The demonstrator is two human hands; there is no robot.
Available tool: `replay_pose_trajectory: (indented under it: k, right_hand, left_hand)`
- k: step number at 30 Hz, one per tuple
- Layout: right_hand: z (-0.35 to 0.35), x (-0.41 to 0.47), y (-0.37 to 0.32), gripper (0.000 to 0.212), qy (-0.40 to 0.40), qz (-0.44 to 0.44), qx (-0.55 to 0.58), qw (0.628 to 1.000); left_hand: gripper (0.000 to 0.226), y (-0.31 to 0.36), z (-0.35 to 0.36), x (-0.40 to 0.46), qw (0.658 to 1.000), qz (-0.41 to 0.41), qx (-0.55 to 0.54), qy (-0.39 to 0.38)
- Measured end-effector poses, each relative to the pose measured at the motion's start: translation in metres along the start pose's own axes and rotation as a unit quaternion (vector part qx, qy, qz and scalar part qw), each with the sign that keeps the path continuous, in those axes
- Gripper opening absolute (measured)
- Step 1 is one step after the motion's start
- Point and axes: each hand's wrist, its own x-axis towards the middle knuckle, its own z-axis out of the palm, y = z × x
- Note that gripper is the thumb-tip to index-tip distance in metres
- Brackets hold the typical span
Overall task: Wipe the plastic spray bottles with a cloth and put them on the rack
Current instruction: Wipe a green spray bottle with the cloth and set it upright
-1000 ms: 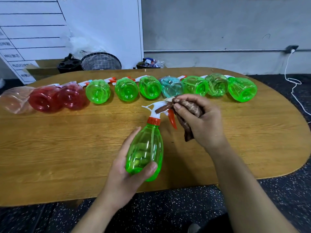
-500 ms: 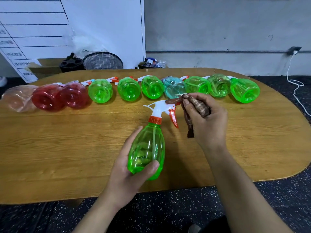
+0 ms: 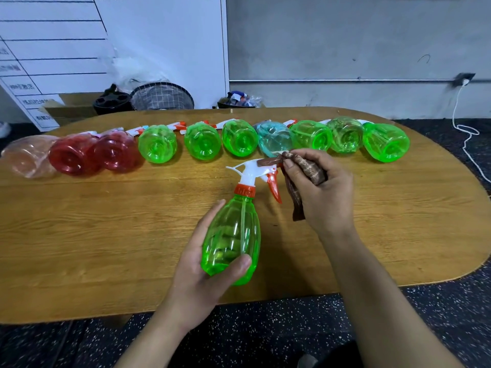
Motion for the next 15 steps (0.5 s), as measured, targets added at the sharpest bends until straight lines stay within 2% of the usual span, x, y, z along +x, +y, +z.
replay_pose_trajectory:
  k: [4,6,8,11,13,15]
  right_hand:
    - [-0.003,-0.001,-0.006,0.015,0.017,0.024,0.044,0.999]
    - [-0.002,-0.007,-0.018,0.018,-0.050,-0.003,0.085,0.995]
    - [0.004,-0.020,-0.027,0.019,-0.155,-0.039,0.116,0.980]
    - [0.016,-0.040,-0.030,0.019,-0.278,-0.018,0.143,0.950]
    - [0.023,-0.046,-0.027,0.020,-0.286,0.002,0.148,0.947]
    - [0.028,-0.046,-0.027,0.020,-0.254,0.017,0.159,0.954]
  left_hand:
    - [0.094,0.005,-0.001,0.002,1.000,0.000,-0.017,0.017]
    - [0.098,0.010,-0.004,0.005,0.998,0.002,-0.030,0.046]
    - [0.105,0.016,-0.009,0.009,0.996,-0.002,-0.046,0.075]
    - [0.116,0.022,-0.016,0.011,0.995,-0.001,-0.056,0.080]
    - [0.121,0.024,-0.018,0.011,0.997,-0.001,-0.056,0.058]
    - [0.124,0.024,-0.020,0.009,0.998,-0.001,-0.058,0.037]
